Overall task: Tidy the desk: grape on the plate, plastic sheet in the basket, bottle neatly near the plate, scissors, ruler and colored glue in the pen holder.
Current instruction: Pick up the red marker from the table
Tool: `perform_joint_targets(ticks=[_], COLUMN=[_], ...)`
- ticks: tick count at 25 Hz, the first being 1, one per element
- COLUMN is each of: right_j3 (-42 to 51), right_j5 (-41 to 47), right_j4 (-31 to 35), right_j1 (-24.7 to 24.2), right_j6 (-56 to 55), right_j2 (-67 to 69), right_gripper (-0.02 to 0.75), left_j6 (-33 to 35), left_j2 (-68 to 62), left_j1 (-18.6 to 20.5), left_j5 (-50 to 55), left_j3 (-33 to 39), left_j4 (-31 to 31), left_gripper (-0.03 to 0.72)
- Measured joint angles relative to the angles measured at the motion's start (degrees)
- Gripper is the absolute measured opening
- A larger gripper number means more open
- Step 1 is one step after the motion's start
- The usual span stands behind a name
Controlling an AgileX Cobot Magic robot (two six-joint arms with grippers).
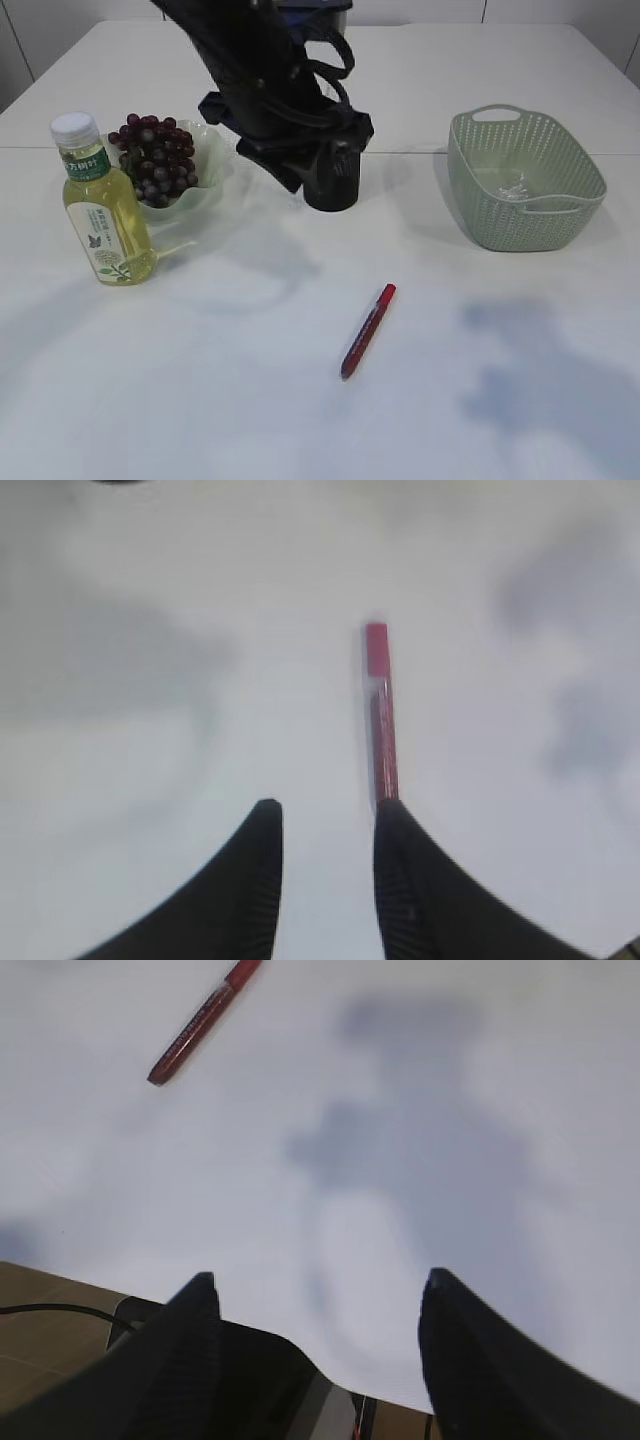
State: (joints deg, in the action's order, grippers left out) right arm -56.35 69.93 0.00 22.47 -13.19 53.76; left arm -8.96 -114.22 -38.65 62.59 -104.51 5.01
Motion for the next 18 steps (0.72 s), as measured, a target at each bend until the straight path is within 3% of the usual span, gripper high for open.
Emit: perform_joint_targets(ticks=[6, 14, 18], right_j3=[0.0, 0.0, 0.0], right_j5=[0.0, 0.11, 0.94], right_j4=[0.8, 0.89, 1.02], right_j1=[0.0, 0.0, 0.0], right_j6=[-0.12, -0.12, -0.24], right_j2=[0.0, 0.0, 0.0], right_gripper=[0.49, 0.49, 0.49], left_j6=[-0.13, -0.51, -1.77], left_j2=[-8.36, -18.12, -21.46], left_j1=[-0.43, -6.14, -7.12], left_j5=[7.29, 7.42, 7.42], left_j3=[-5.71, -12.14, -13.12], left_j4=[3.68, 3.79, 2.98], left_gripper=[0.232, 0.232, 0.232])
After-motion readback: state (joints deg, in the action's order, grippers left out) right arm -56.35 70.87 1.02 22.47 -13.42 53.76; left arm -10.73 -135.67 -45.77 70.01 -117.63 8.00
